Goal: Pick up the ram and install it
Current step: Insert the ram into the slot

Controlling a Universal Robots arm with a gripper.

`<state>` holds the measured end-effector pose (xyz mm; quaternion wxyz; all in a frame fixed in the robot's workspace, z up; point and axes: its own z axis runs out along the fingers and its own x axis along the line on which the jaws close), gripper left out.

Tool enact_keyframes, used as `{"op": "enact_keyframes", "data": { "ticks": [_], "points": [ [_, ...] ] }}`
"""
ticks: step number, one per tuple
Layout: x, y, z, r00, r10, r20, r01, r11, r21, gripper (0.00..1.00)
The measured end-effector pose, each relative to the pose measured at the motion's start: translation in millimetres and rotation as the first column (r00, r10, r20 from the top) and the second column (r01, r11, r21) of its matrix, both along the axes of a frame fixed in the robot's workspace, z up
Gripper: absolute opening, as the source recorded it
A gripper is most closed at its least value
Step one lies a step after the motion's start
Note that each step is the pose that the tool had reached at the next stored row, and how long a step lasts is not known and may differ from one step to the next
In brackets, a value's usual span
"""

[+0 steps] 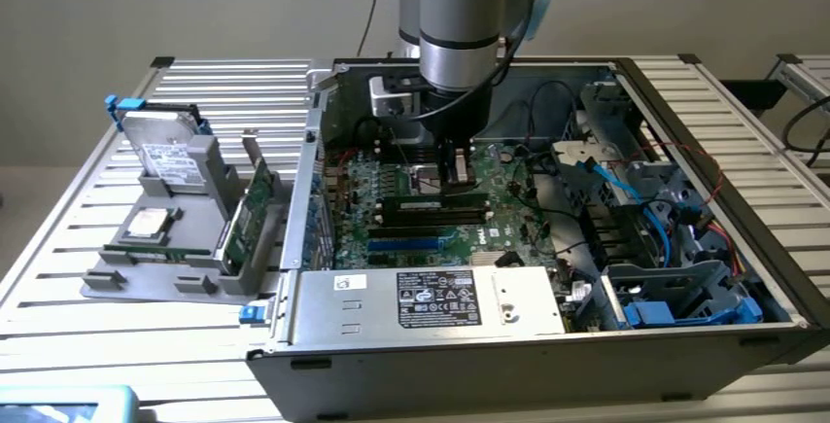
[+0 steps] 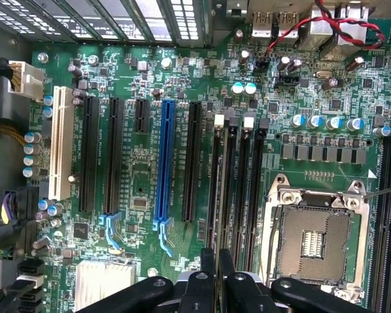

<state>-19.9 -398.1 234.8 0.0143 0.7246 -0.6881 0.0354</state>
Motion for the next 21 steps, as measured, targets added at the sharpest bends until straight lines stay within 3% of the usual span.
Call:
{"op": "enact_keyframes", "data": {
  "ticks": [8, 13, 21],
  "points": [
    [0.0, -0.6, -1.1, 1.0, 0.0, 0.0001, 0.0, 1.0, -0.0028, 0.14],
    [-0.6, -0.6, -4.2, 1.0, 0.0, -0.0001, 0.0, 0.9999, -0.0142, 0.14],
    [-0.6, 2.5, -6.2, 1.0, 0.0, 0.0001, 0.0, 0.9999, -0.0155, 0.14]
  ]
}}
